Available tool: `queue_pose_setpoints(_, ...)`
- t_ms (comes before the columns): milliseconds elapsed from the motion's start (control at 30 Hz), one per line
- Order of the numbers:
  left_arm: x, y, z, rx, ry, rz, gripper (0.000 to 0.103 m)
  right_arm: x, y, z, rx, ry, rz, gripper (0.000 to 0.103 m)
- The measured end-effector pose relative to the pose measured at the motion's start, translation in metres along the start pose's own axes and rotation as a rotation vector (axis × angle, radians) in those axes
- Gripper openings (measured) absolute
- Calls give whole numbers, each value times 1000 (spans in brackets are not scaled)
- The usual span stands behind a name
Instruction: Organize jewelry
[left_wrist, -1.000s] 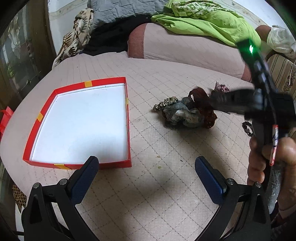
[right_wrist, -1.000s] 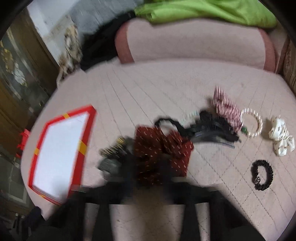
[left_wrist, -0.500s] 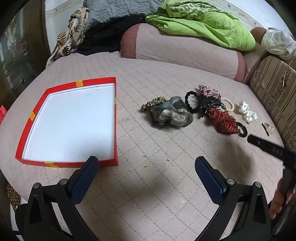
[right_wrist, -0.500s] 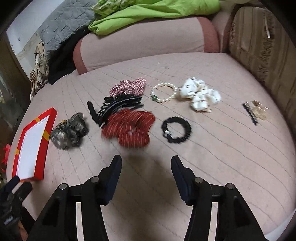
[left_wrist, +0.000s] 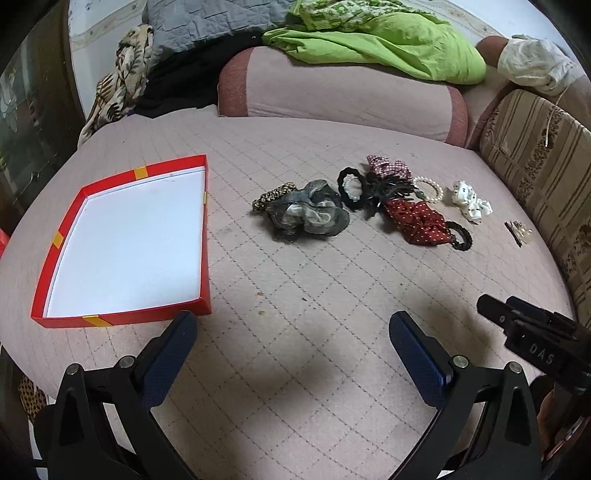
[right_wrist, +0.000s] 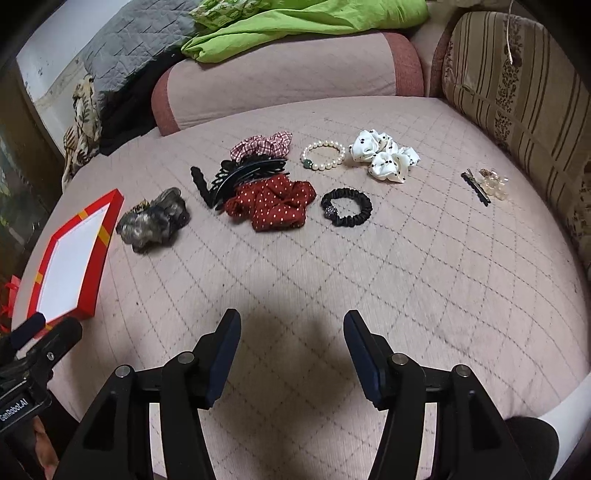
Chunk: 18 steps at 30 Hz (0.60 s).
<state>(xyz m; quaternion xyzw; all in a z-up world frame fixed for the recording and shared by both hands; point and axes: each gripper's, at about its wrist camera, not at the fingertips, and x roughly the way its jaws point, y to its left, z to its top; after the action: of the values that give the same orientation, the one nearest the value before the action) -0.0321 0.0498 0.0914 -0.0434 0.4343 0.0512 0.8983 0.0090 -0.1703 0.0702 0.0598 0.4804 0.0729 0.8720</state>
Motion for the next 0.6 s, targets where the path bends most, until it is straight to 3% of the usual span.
queue_pose_setpoints(600,-16,-10,-5,29,-27,-16,103,-16,3,-12,-25,-31,-59,64)
